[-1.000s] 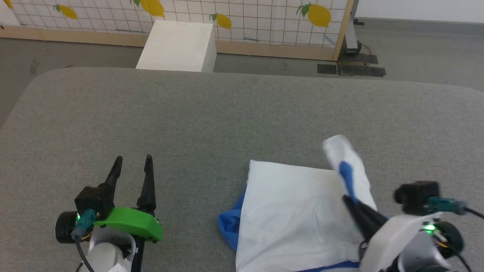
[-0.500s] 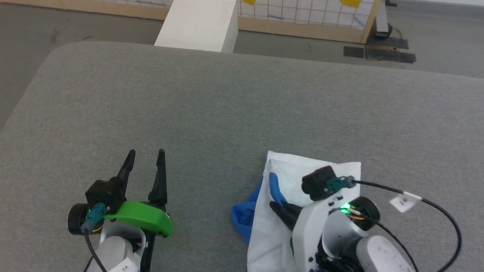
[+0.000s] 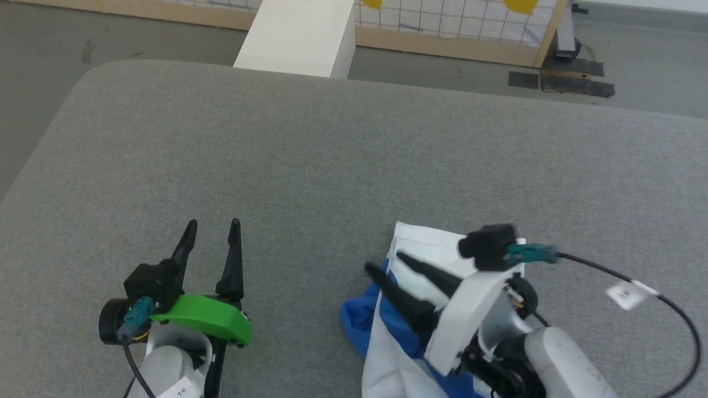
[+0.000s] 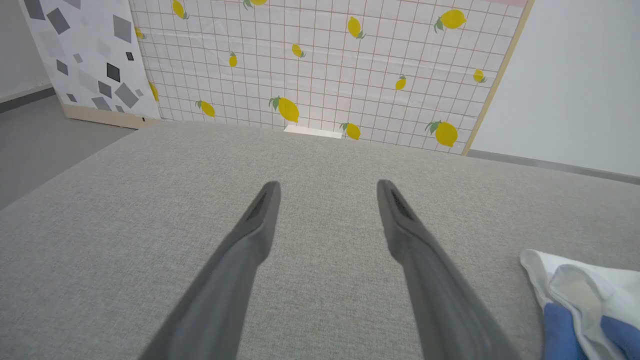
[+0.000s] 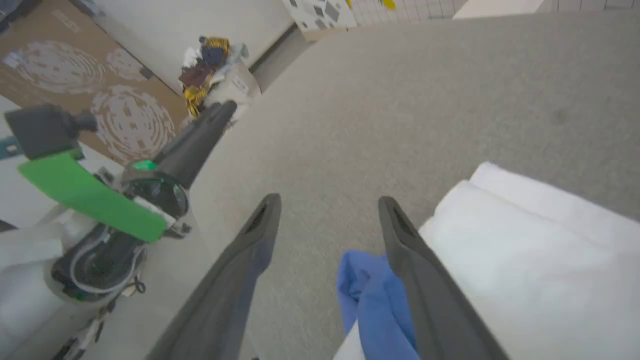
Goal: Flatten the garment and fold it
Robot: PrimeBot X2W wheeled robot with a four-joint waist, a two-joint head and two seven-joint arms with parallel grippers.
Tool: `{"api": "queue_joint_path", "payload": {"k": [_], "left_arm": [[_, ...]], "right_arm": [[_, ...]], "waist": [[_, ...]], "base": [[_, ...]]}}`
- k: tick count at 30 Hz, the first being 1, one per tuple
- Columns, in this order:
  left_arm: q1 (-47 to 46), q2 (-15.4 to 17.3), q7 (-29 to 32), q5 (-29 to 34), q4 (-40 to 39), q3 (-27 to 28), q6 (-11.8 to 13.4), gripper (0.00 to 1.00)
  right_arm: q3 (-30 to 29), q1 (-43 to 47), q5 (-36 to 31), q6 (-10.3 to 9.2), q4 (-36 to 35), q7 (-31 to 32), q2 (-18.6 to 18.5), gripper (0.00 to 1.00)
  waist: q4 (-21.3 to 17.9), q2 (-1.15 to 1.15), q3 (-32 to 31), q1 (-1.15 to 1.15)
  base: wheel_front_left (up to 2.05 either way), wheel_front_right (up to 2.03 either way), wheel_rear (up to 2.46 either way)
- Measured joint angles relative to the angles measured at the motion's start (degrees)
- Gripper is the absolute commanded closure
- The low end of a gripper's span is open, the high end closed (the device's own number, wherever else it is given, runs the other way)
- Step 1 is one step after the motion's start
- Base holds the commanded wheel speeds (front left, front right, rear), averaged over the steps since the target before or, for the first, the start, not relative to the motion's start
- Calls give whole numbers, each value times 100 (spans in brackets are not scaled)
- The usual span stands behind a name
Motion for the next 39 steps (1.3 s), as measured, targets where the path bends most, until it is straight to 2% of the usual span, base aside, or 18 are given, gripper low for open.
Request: {"api": "queue_joint_path", "payload": {"k": [3,6,13,18,27,31,32,33,34,35,39], "left_arm": [[29,1,0,11,-13,38,-1,0],[59,1,0,12,-29,65,-5,0],[142,2,0,43,-80,91,-8,0],[142,0,0,113,-112,96,-32,0],[133,-21,0,122,-109,97,-57,0],[133,-35,0,127,-104,98,-77,0],[133,-43,0,127,-103,100,-77,0],[133,-47,0,127,-101,101,-77,0],[133,-52,0,127,-99,107,-77,0],[133,-55,0,127,-98,118,-77,0],[136,-57,0,129,-107,194,-74,0]], "right_arm": [[-246,10,79,0,-436,-920,8,0],[-748,226,-138,0,-775,-1659,7,0],[-2017,1193,-515,0,-808,-2304,-1,0],[-2379,1522,-171,-1,-147,-2151,-11,0],[-1898,1363,608,-1,1087,-1038,-4,0],[-1709,1094,846,0,1452,-866,-19,0],[-1656,1029,850,0,1533,-806,-22,22],[-1622,988,858,0,1573,-764,-23,53],[-1591,944,857,1,1624,-714,-22,72],[-1573,911,850,1,1652,-672,-23,100],[-1634,828,396,5,1660,-555,-11,100]], "waist": [[-84,0,-87,0],[-186,0,-172,0],[-396,0,-291,0],[-449,0,-278,0],[-345,0,-168,0],[-273,0,-134,0],[-255,0,-127,0],[-242,0,-122,0],[-228,0,-118,0],[-220,0,-115,0],[-264,0,-104,0]], "base": [[0,0,0],[0,0,0],[0,0,0],[0,0,0],[0,0,0],[0,0,0],[0,0,0],[0,0,0],[0,0,0],[0,0,0],[0,0,0]]}}
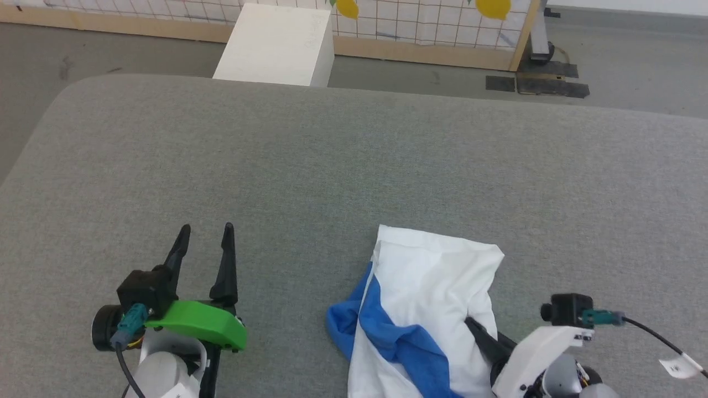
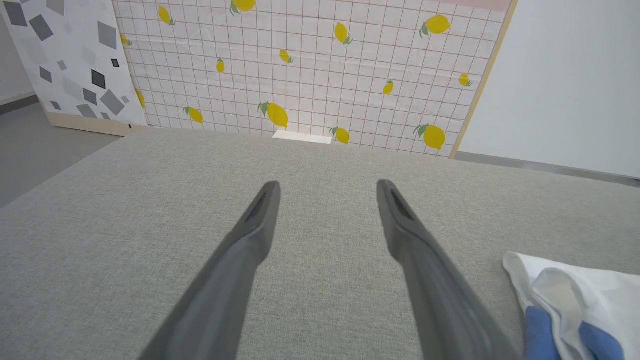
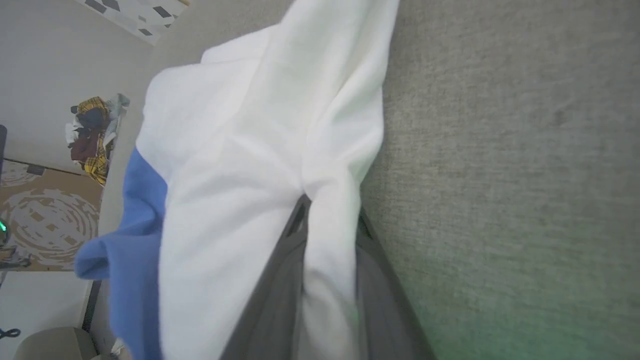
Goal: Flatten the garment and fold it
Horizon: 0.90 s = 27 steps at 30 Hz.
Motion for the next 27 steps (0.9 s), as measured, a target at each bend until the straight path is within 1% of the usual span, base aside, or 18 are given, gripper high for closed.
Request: {"api": "queue_joint_path", "payload": {"k": [2,5,7,8,10,12,16,18,22,27], "left_arm": [[3,1,0,1,-18,38,5,0],[11,8,-1,16,-80,85,18,0],[13,12,-1,19,-133,114,22,0],[14,16,0,21,-161,135,24,0],[13,24,-2,26,-247,170,29,0],[0,35,-2,27,-289,182,29,0],[-42,52,-5,64,-368,174,23,0],[-153,77,-5,71,-426,170,22,0],[-380,158,-5,103,-533,135,19,0],[-545,321,75,163,-706,121,19,0]], "right_arm": [[-69,-49,-493,0,-101,107,34,100],[-180,-203,-1621,0,-436,459,70,100],[-281,-349,-2358,-2,-770,814,42,100],[-308,-407,-2584,-3,-889,954,31,100],[-305,-576,-3166,-3,-1160,1241,-107,100],[-320,-706,-3404,-2,-1265,1395,-294,100],[-319,-1037,-3746,-2,-1266,1501,-933,100],[-379,-1297,-3840,-3,-1124,1488,-1223,100],[-625,-1712,-4070,-3,-750,1282,-1511,100],[-1054,-2161,-4388,-2,-307,878,-1583,100]], "waist": [[-59,0,3,0],[-199,0,14,0],[-330,0,29,0],[-389,0,36,0],[-569,0,66,0],[-714,0,96,0],[-1084,0,198,0],[-1299,0,291,0],[-1592,0,536,0],[-1868,0,981,0]], "base": [[0,0,0],[0,0,0],[0,0,0],[0,0,0],[0,0,0],[0,0,0],[0,0,0],[0,0,0],[0,0,0],[0,0,0]]}}
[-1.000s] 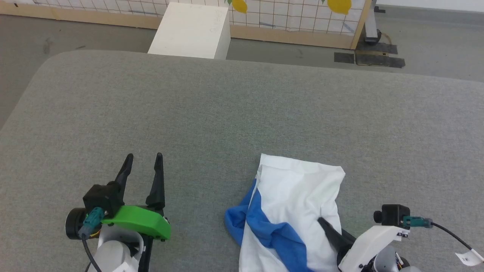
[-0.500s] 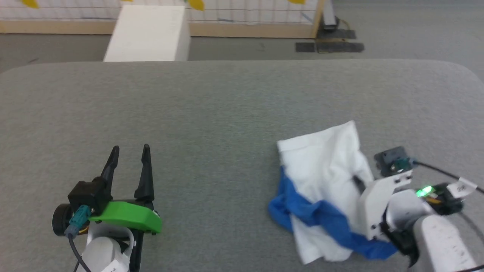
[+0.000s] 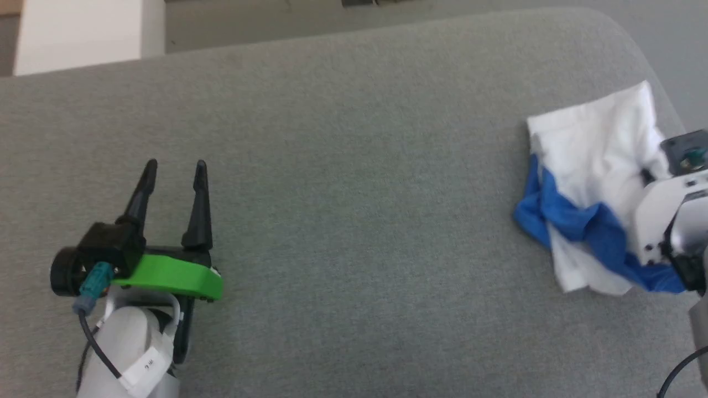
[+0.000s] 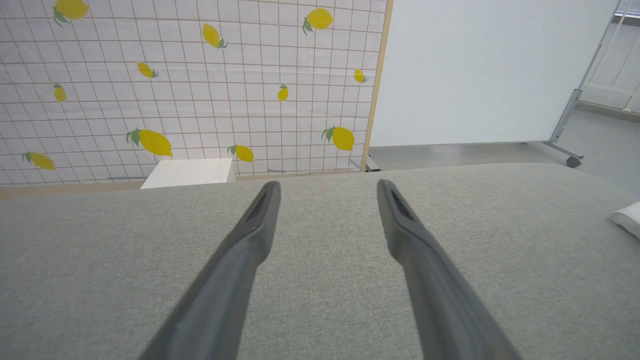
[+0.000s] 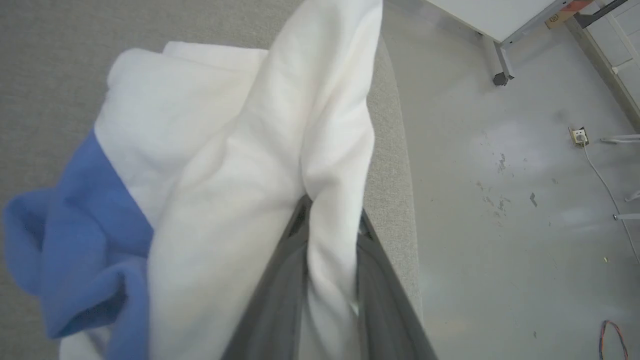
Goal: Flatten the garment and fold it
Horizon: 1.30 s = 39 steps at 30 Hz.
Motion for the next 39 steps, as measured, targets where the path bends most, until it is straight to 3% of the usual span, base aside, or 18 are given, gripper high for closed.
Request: {"api": "queue_joint_path", "payload": {"k": [8,15,16,17,18,24,30,35,39], "left_arm": [[-207,194,224,23,-253,-56,-1,0],[-289,260,280,40,-316,-92,0,0],[-289,261,278,40,-311,-97,2,0],[-289,259,276,40,-294,-102,3,0],[-289,257,270,38,-268,-105,5,0],[-270,91,126,5,29,-172,60,0],[-185,-135,8,-94,355,-259,63,0],[1,-277,-44,-147,567,-326,56,0],[106,-336,-51,-149,699,-414,54,0]], "right_arm": [[-882,-710,-599,0,895,-702,-60,100],[-1497,-1123,-1043,-1,1492,-1288,-14,100],[-1544,-1149,-1093,-1,1540,-1372,-7,75],[-1583,-1177,-1148,-1,1596,-1481,-3,32],[-1662,-1199,-1161,-1,1641,-1573,14,0],[-1879,-1180,-1139,-1,1764,-2003,108,0],[-1798,-688,-542,-1,1553,-2436,133,0],[-1586,4,347,-1,731,-2722,270,0],[-1399,651,843,-2,-305,-2827,602,0]], "waist": [[-239,0,694,0],[-175,0,1054,1],[-148,0,1064,1],[-113,0,1068,1],[-79,0,1061,1],[66,0,767,1],[261,0,255,0],[503,0,-226,0],[748,0,-570,-1]], "base": [[0,0,0],[0,0,0],[0,0,0],[0,0,0],[0,0,0],[0,0,0],[0,0,0],[0,0,0],[0,0,0]]}}
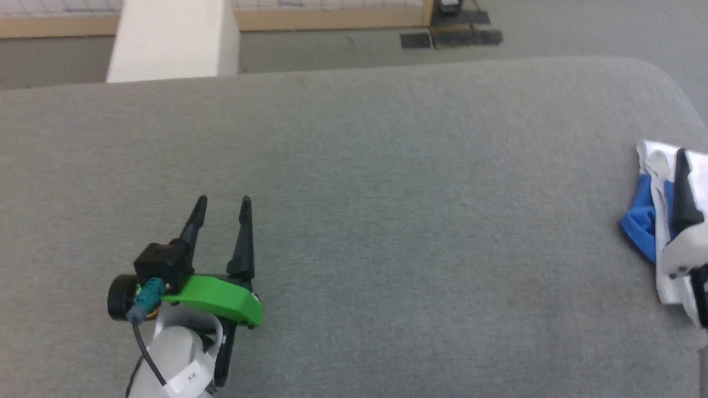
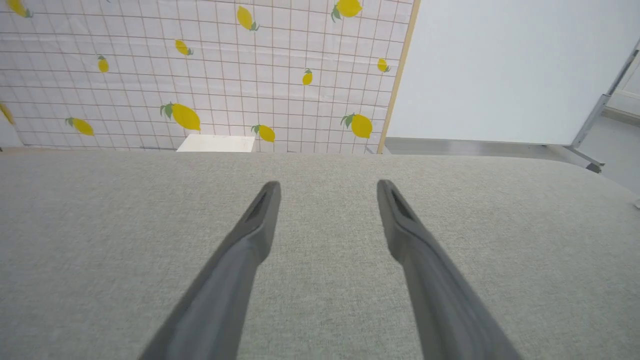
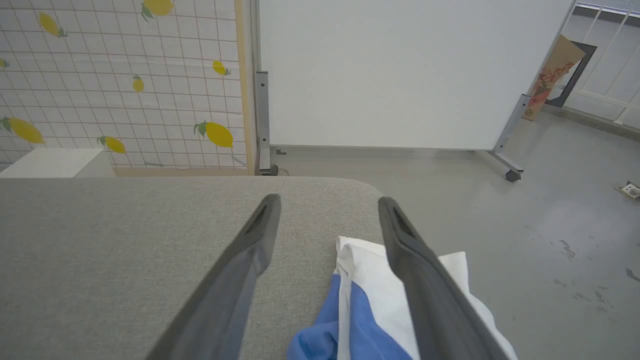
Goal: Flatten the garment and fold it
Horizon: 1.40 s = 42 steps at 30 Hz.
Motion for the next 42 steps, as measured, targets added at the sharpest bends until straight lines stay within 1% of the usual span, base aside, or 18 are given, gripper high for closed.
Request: {"api": "queue_joint_path", "payload": {"k": [3,7,10,14,17,20,26,41,42], "left_arm": [[54,-54,-5,1,112,-75,-5,0],[160,-83,-7,3,209,-141,-5,0],[224,-109,-7,3,241,-162,-4,0],[277,-138,-7,3,240,-170,-4,0],[346,-152,-7,4,231,-187,-5,0],[390,-171,-7,11,242,-225,-27,0],[466,-227,-7,12,259,-253,-56,0],[534,-287,-7,10,330,-223,-82,0],[534,-288,-7,9,336,-222,-82,100]], "right_arm": [[142,498,194,0,-710,-44,288,0],[483,1093,283,0,-1456,-147,658,0],[624,1439,333,0,-1768,-272,834,0],[735,1836,388,0,-1945,-458,939,0],[802,2063,404,0,-1980,-603,970,0],[814,2264,608,0,-1952,-647,975,0],[969,2586,732,0,-1866,-705,975,0],[1003,2622,789,0,-1608,-794,979,0],[1004,2622,793,0,-1602,-794,979,100]], "waist": [[206,0,-204,0],[447,0,-467,0],[607,0,-618,0],[788,0,-778,0],[891,0,-858,0],[975,0,-912,0],[1058,0,-982,0],[1040,0,-1028,0],[1038,0,-1029,0]], "base": [[0,0,0],[0,0,0],[0,0,0],[0,0,0],[0,0,0],[0,0,0],[0,0,0],[0,0,0],[0,0,0]]}}
